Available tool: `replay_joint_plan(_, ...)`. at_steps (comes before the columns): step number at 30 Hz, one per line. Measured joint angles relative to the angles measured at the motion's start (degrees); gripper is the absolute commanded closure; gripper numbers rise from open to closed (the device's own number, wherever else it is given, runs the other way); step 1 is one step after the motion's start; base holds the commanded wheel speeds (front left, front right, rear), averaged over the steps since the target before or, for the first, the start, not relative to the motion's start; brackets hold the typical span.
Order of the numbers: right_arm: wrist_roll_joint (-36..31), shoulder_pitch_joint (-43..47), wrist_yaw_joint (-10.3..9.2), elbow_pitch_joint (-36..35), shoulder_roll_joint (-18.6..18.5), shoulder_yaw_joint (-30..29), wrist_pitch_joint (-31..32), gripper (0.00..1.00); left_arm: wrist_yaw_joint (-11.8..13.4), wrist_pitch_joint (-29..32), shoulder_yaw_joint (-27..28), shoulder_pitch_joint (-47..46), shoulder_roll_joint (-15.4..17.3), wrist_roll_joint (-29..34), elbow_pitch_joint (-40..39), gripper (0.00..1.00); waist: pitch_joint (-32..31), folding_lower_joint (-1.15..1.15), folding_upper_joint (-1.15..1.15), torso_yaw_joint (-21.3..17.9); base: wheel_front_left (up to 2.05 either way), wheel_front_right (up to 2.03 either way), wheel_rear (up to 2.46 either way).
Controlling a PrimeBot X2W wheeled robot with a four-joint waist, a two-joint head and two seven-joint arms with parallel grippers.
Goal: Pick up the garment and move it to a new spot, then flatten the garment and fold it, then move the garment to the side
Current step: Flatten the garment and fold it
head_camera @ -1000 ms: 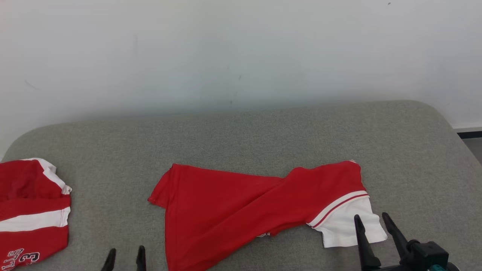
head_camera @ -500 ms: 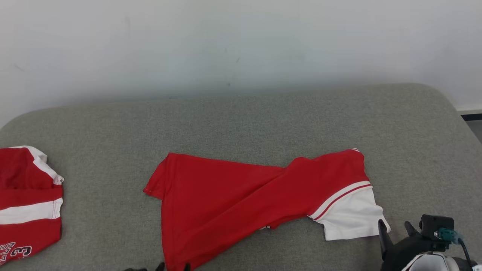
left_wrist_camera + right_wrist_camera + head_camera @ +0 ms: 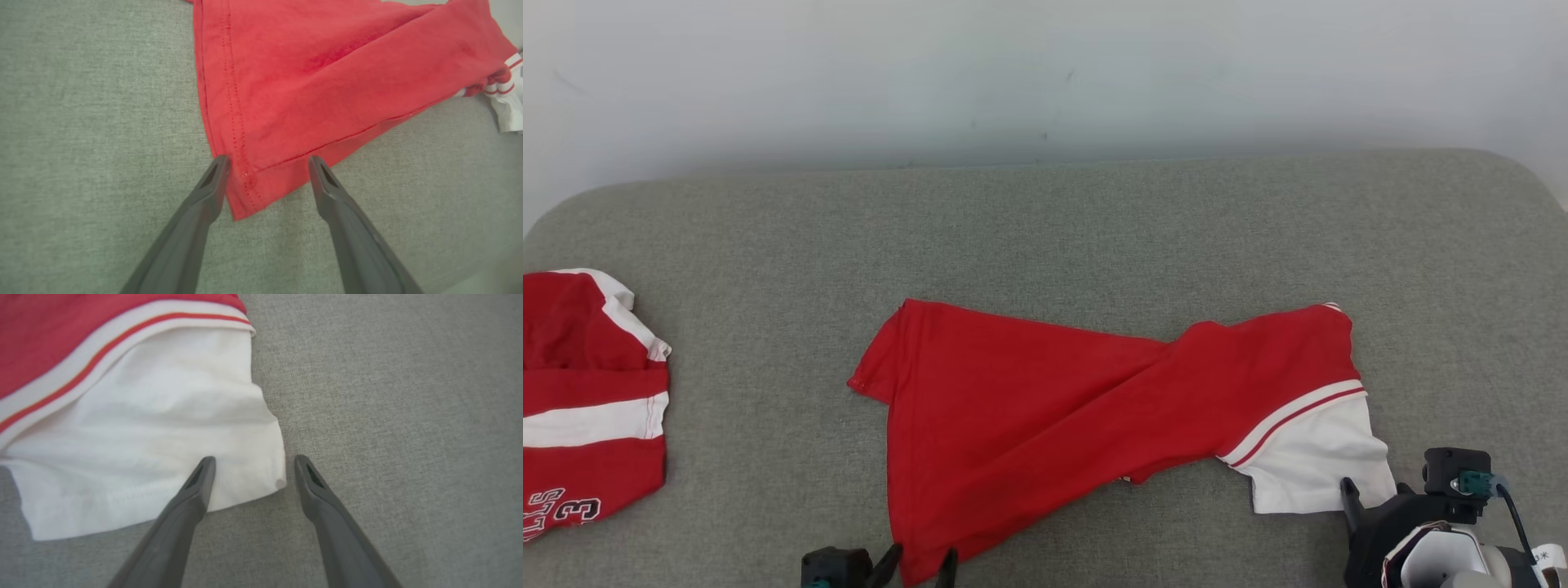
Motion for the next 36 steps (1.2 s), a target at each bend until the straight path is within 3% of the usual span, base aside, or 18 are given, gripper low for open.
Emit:
replay_joint_plan(4,-0.42,-1.7,0.0,2.69,-0.22,-0.51,-0.63,0.0,0.08,1.75,-0.56,0.87,0.21,-0.1,-2.26,0.0,0.61,-0.01,0.0,0.56,0.0,0.0,0.0)
replay_joint_plan(7,-0.98,-3.28,0.0,4.8,-0.29,-1.13,-0.12,0.0,0.34,3.23,-0.85,1.26,0.6,-0.12,-3.14,0.11,1.07,-0.02,-0.01,0.73,0.0,0.0,0.0)
replay_joint_plan(12,-1.85,-5.73,0.0,7.02,-0.43,-1.32,0.18,0.0,1.07,4.32,-1.07,1.2,0.73,-0.13,-4.0,0.0,2.05,-0.02,-0.01,0.75,0.0,0.0,0.0)
replay_joint_plan(21,-1.48,-9.18,-0.01,10.11,-0.71,-0.34,-0.2,0.0,5.03,6.03,-0.65,-1.03,0.43,-0.14,-2.45,0.0,4.18,-0.02,-0.02,0.2,0.0,0.0,0.0)
replay_joint_plan(22,-1.25,-9.45,-0.03,10.45,-0.8,-0.13,-0.19,0.08,5.09,6.25,-0.63,-1.46,0.42,-0.22,-2.04,0.07,4.37,-0.03,-0.02,0.13,0.0,0.0,0.0)
replay_joint_plan(23,-1.01,-9.66,-0.12,10.7,-0.87,0.11,-0.19,0.28,5.27,6.48,-0.6,-1.79,0.43,-0.38,-1.65,0.27,4.52,-0.03,-0.02,0.05,0.0,0.0,0.0)
replay_joint_plan(24,-0.74,-9.9,-0.16,10.95,-0.9,0.44,-0.19,0.75,5.49,6.66,-0.64,-2.12,0.42,-0.51,-1.21,0.55,4.62,-0.03,-0.02,-0.05,0.0,0.0,0.0)
replay_joint_plan(25,-0.42,-10.14,-0.19,11.22,-0.93,0.85,-0.18,1.0,5.68,6.75,-0.65,-2.4,0.4,-0.69,-0.86,0.84,4.7,-0.03,-0.02,-0.14,0.0,0.0,0.0)
replay_joint_plan(26,0.32,-10.29,-0.18,11.44,-0.97,1.18,-0.16,1.0,6.0,6.8,-0.57,-2.6,0.42,-0.84,-0.47,1.0,4.74,-0.03,-0.02,-0.22,0.0,0.0,0.0)
replay_joint_plan(31,3.05,-10.01,-0.19,11.76,-0.94,3.7,-0.34,1.0,6.0,6.09,-0.66,-3.24,0.29,-2.33,1.02,1.0,3.86,-0.02,0.0,-0.28,0.0,0.0,0.0)
replay_joint_plan(36,11.34,-7.82,-0.2,8.79,-0.67,5.66,-1.34,1.0,4.86,2.0,0.04,-2.57,0.01,-5.31,-1.03,1.0,2.33,0.0,0.02,-0.13,0.0,0.0,0.0)
